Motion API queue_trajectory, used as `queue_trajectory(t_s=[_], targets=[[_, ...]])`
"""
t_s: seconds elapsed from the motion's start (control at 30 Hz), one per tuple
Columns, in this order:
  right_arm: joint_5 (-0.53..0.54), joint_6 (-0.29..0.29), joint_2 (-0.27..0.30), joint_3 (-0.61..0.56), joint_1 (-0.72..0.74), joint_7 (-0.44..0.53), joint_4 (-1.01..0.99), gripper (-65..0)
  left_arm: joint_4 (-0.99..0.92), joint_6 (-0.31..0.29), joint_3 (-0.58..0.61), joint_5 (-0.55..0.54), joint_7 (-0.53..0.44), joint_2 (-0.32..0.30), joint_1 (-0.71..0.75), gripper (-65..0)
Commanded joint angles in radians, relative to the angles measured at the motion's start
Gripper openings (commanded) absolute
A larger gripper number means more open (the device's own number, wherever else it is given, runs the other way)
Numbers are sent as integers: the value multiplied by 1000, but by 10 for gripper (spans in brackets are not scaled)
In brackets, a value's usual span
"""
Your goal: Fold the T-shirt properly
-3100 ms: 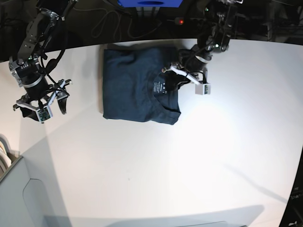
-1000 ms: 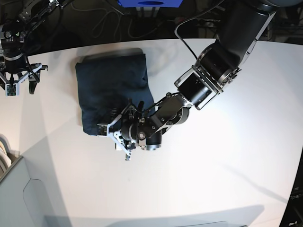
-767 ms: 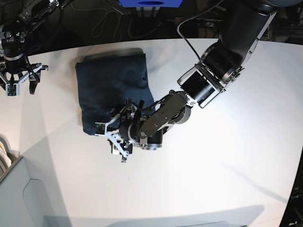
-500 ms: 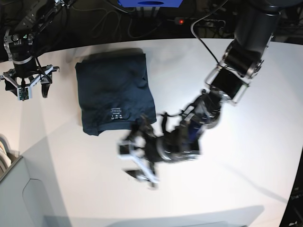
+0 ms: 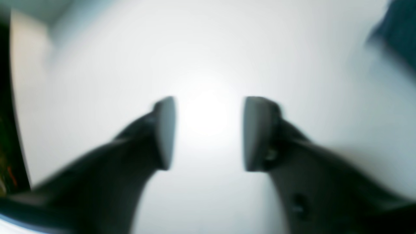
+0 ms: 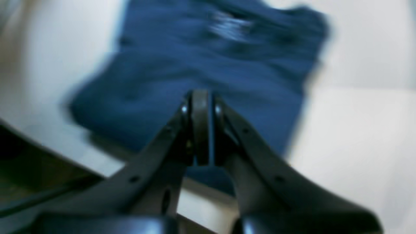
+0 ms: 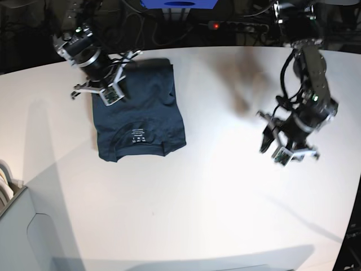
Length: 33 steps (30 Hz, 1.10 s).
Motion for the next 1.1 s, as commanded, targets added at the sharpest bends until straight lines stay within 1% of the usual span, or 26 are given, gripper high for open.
queue_trajectory(t_s=[0.0, 0.03, 0.1, 0.13, 0.33, 0.4, 0.53, 0.67, 0.77, 0.83, 0.93, 1.0, 1.07], targets=[[17, 18, 0, -19, -11, 26, 13, -650, 27, 1, -38, -36, -33, -4, 18, -488], [17, 18, 0, -40, -21, 26, 3, -650, 27, 1, -70, -46, -39, -2, 53, -549], [17, 18, 1, -76, -29, 26, -16, -650, 24, 1, -119, -62, -39, -2, 97, -637], [17, 18, 4, -90, -29, 26, -27, -650, 19, 1, -141, -71, -39, -2, 117, -650], [17, 18, 4, -109, 6, 28, -136, -650, 22, 1, -218, -75, -39, 1, 202, -650], [17, 18, 6, -105, 22, 29, -182, -650, 19, 1, -233, -75, -39, 14, 214, -650], [17, 18, 16, -108, 14, 103, -249, -650, 18, 1, -277, -71, -31, 42, 217, -650], [17, 18, 24, -108, -17, 167, -284, -650, 18, 1, -285, -69, -31, 53, 225, -650], [21, 18, 27, -102, -37, 215, -251, -650, 18, 1, -277, -72, -31, 53, 232, -650], [21, 18, 29, -100, -57, 247, -182, -650, 16, 1, -277, -68, -30, 53, 232, -650], [18, 18, 46, -97, -78, 256, -65, -650, 16, 1, -280, -68, -30, 53, 232, -650], [17, 18, 53, -59, -81, 255, -20, -650, 16, 1, -282, -68, -30, 53, 232, -650], [21, 18, 52, 19, -72, 255, -17, -650, 16, 1, -282, -68, -30, 53, 232, -650]])
